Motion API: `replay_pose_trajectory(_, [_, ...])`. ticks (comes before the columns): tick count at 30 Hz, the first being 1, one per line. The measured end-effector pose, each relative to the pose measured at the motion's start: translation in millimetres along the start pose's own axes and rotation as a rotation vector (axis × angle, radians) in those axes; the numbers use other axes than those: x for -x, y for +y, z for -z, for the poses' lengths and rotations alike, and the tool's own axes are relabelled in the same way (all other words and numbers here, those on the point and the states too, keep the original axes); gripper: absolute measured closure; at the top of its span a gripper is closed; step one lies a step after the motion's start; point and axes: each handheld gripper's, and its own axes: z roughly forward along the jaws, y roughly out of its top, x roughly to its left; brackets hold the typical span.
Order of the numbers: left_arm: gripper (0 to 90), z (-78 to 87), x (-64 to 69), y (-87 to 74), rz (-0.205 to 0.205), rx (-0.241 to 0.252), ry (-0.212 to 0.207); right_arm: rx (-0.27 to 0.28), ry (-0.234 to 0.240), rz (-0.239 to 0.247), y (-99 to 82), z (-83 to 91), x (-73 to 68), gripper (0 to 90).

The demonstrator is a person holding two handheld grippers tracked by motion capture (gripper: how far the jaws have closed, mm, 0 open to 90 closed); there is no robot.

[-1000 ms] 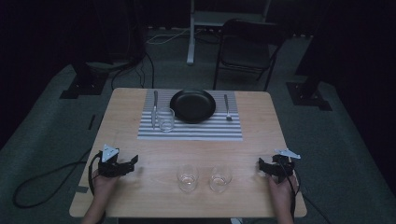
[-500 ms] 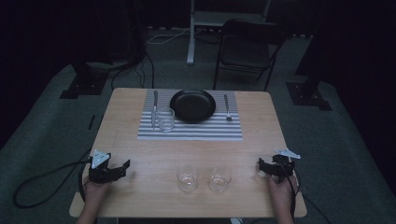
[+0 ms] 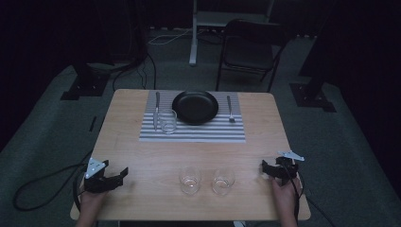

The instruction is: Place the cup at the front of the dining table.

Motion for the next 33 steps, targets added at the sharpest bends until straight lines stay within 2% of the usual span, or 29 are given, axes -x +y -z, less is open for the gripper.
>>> replay_pose_trajectory(13, [11.1, 15.2, -10.8, -10.1, 0.006, -0.003, 0.019, 0.000, 0.000, 0.000, 0.0, 0.0, 0.0, 12.4])
replay_pose_trajectory(27, [11.1, 28.4, -22.9, -19.8, -0.006, -0.005, 0.032, 0.000, 0.000, 0.000, 0.0, 0.0, 0.0, 12.4])
replay_pose_trajectory(28, [11.1, 29.3, -24.1, -20.4, -0.010, -0.013, 0.037, 0.000, 0.000, 0.000, 0.0, 0.0, 0.0, 12.4])
replay_pose_trajectory(30, [11.1, 30.9, -26.3, -22.5, -0.018, -0.030, 0.074, 0.000, 0.000, 0.000, 0.0, 0.0, 0.0, 12.4])
replay_pose_trajectory(33, [11.1, 35.6, -31.3, -25.5, 0.018, -0.015, 0.079, 0.000, 0.000, 0.000, 0.0, 0.0, 0.0, 12.4])
